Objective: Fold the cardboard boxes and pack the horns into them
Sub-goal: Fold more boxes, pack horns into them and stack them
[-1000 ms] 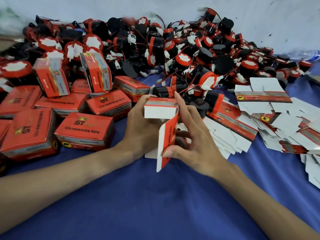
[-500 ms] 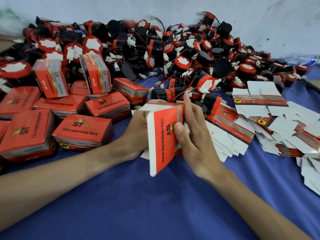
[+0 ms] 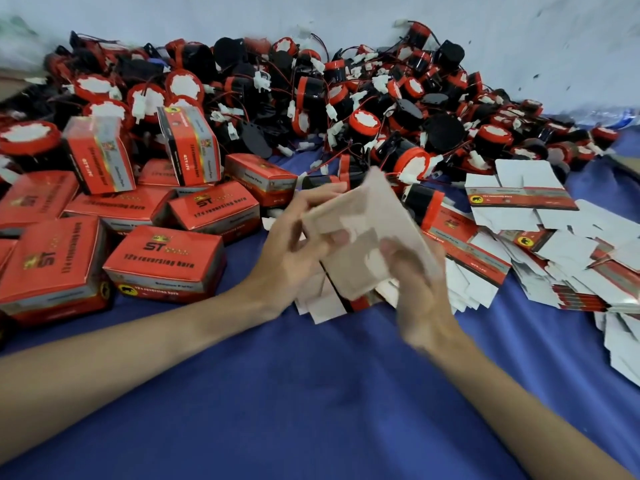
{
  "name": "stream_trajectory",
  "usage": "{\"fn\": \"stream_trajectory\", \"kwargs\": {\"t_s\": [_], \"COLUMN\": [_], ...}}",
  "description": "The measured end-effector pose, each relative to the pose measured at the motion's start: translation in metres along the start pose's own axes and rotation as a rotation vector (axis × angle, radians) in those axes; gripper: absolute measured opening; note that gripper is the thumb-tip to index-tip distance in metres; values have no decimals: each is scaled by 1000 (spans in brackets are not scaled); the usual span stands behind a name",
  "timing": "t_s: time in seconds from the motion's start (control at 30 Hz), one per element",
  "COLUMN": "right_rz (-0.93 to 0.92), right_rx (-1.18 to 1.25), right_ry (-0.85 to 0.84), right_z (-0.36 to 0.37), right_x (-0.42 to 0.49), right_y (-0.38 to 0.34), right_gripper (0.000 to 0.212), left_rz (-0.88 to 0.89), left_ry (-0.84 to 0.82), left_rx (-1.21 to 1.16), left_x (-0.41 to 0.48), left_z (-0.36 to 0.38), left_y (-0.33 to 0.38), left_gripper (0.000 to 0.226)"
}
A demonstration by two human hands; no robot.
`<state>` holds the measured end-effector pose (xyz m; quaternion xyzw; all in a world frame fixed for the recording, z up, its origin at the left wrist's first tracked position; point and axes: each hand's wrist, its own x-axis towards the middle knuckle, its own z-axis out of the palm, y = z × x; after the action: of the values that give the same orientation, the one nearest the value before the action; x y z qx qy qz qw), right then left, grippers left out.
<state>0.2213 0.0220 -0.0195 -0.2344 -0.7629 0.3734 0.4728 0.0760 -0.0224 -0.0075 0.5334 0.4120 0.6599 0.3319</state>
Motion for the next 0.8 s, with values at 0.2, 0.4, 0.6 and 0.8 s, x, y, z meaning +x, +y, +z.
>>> {"fn": "stream_trajectory", "kwargs": {"t_s": [0.2,0.4,0.6,0.8], "right_rz": [66,250,358,55], "right_rx": [-50,-591,-405,-141], "right_ry": [86,202,124,374], "right_z": [-1,-16,-17,-17], "right_x": [8,23,24,22], "right_y": [3,25,35,12], "right_gripper": [83,65,47,47], "left_rz": [-44,-109,-180,-152], "left_ry": [-103,303,420,507], "left_rx": [123,103,162,126], "left_x": [-4,3,9,9], "left_z": [-1,-5,-7,-9], "left_y": [-2,-13,-20,-20], "left_gripper": [30,31,32,28]}}
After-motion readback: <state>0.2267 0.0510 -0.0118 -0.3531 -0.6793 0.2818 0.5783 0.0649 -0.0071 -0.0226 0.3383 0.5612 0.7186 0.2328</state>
